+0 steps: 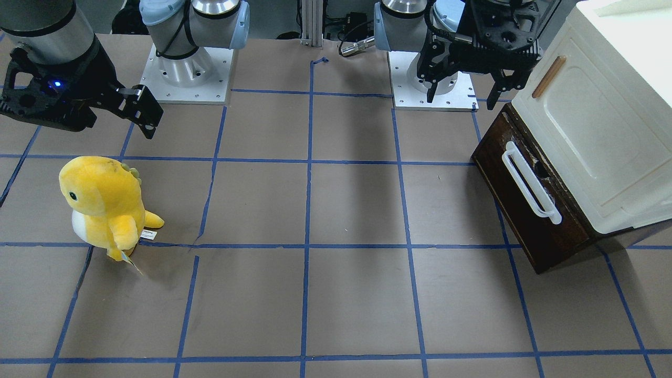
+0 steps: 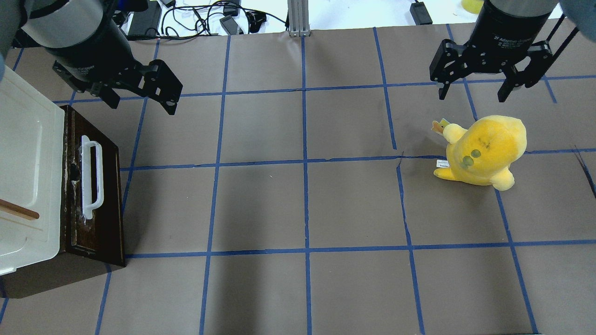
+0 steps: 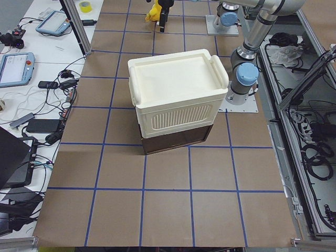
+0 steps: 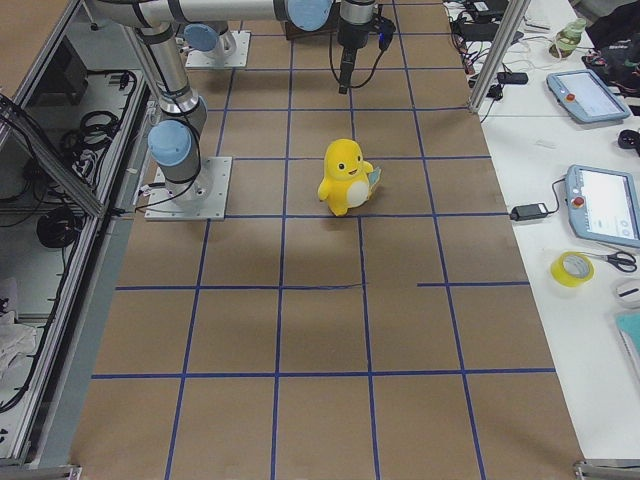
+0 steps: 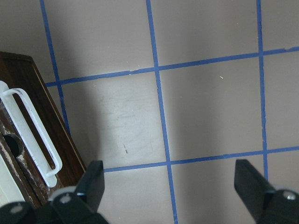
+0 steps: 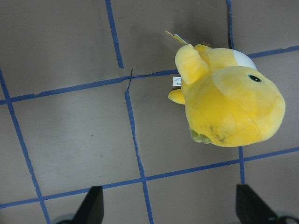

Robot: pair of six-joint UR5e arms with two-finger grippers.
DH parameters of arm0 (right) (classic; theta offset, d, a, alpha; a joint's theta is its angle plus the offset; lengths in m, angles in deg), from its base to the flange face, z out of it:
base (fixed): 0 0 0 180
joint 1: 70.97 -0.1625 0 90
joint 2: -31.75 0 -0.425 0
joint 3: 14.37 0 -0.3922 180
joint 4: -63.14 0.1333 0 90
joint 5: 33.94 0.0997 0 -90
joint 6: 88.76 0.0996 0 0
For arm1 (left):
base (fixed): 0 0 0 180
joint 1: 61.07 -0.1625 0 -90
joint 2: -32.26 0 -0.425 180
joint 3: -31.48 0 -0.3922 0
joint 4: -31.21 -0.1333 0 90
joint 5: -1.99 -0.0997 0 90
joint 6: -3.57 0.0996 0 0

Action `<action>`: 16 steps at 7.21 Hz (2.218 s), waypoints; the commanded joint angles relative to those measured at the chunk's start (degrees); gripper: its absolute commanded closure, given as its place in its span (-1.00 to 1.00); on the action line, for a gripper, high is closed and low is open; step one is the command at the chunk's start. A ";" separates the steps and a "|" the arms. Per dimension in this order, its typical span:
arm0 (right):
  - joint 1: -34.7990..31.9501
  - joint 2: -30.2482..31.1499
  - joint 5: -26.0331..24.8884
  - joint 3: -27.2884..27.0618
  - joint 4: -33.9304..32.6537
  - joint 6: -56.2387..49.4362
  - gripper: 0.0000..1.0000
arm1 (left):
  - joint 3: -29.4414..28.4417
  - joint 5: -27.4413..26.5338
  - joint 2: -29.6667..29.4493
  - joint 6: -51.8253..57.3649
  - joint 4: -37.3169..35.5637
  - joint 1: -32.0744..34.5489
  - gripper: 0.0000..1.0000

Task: Pull drawer sideways
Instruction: 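Move the left gripper toward the white handle of the wooden drawer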

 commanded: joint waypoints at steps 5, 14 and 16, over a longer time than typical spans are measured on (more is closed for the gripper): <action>-0.02 0.00 0.00 0.00 0.00 0.00 -1.00 | 0.12 0.10 -0.50 -2.88 0.01 0.00 -1.00; -0.02 0.00 0.00 0.00 0.00 0.00 -1.00 | 11.51 -28.65 -13.93 -34.15 -8.34 17.49 -0.98; -0.02 0.00 0.00 0.00 0.00 0.00 -1.00 | 16.46 -44.24 -17.36 -35.58 -8.86 17.06 -0.99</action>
